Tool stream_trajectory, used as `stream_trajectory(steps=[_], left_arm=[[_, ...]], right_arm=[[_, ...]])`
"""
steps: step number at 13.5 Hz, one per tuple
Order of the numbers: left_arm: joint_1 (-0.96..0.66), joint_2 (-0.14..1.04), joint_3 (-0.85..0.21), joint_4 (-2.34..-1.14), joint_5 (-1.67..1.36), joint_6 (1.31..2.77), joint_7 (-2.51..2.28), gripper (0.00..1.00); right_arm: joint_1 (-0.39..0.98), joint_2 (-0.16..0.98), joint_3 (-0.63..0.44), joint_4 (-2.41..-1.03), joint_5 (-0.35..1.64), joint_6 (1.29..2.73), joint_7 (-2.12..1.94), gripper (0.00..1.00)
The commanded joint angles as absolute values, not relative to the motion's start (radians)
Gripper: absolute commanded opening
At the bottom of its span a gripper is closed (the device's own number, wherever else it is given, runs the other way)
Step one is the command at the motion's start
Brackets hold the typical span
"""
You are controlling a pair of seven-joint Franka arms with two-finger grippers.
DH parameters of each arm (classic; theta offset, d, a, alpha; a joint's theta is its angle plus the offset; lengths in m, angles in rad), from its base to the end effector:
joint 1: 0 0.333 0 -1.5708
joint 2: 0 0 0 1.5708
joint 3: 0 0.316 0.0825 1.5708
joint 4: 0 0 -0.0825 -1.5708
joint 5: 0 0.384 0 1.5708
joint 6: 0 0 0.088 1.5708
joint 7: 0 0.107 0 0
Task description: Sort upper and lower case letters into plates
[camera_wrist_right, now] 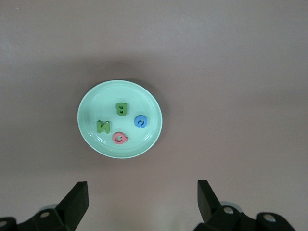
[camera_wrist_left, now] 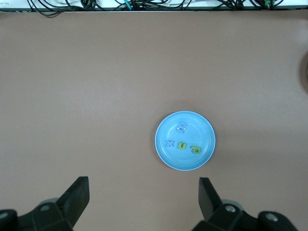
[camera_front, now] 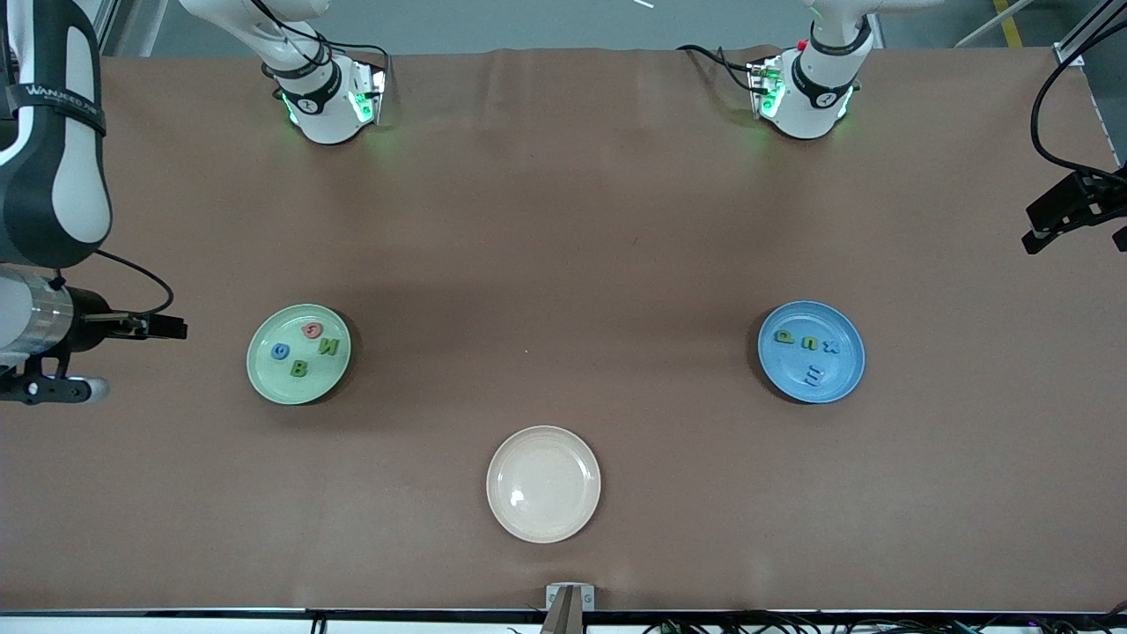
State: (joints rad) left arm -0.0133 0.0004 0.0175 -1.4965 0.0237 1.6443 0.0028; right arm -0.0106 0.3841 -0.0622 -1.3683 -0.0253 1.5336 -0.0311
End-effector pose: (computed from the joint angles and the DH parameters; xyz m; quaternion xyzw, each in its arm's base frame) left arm 0.5622 0.0047 0.6667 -0.9972 -0.0007 -0.0736 0.0121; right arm 0.6486 -0.0436 0.4838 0.9936 -0.0188 -0.1099 0.0188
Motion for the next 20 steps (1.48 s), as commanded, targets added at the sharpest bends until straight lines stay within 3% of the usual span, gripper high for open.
stream_trajectory(steps=[1, 9, 20], left_arm=[[-0.017, -0.015, 0.021, -1.494, 0.005, 1.624, 0.011, 1.00], [-0.017, -0.015, 0.020, -1.493, 0.005, 1.624, 0.011, 1.00], [-0.017, -0.015, 0.017, -1.493, 0.005, 1.624, 0.009, 1.00]], right_arm=[[-0.026, 0.370, -0.048, -1.359, -0.043, 1.517, -0.043, 1.00], [-0.014, 0.377, -0.041, -1.276, -0.034, 1.520, -0.046, 1.00], [0.000, 0.345, -0.046, -1.307, -0.020, 1.470, -0.041, 1.00]])
